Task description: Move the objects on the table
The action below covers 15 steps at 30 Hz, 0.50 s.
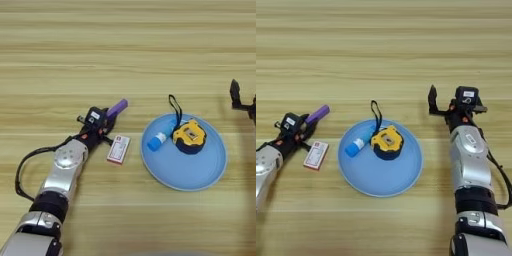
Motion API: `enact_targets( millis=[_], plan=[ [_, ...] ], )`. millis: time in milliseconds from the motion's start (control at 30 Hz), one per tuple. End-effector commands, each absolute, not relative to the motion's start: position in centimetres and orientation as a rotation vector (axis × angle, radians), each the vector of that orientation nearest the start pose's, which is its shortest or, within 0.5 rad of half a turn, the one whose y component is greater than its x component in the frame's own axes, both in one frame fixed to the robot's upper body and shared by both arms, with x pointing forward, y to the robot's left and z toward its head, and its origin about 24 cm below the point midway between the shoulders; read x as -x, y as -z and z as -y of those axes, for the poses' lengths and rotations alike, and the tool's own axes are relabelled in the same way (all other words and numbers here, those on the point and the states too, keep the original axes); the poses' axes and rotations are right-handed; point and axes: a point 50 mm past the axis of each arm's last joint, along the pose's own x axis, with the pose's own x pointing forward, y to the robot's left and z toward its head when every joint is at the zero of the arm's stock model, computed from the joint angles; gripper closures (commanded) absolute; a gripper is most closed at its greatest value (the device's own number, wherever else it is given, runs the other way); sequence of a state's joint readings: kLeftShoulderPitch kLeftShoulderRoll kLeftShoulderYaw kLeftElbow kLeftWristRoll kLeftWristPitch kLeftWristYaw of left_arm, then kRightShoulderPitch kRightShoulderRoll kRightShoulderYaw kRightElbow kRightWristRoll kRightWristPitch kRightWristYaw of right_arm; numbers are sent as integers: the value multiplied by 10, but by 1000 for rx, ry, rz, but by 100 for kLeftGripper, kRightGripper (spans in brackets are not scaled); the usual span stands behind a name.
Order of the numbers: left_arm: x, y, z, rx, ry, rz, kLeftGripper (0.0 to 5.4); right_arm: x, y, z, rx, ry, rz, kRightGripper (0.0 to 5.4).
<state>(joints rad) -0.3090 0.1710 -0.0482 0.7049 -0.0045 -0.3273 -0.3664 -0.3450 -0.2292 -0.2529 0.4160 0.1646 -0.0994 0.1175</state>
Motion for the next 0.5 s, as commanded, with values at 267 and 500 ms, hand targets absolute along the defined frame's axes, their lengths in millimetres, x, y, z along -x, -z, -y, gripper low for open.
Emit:
enact_targets(
  millis=[267, 500],
  plan=[
    [-295, 2, -147, -76, 461, -51, 467, -315, -71, 235, -17, 101, 80, 0],
    [-302, -19, -141, -21, 469, 114, 467, -313, -76, 219, -34, 8, 110, 0]
  ],
)
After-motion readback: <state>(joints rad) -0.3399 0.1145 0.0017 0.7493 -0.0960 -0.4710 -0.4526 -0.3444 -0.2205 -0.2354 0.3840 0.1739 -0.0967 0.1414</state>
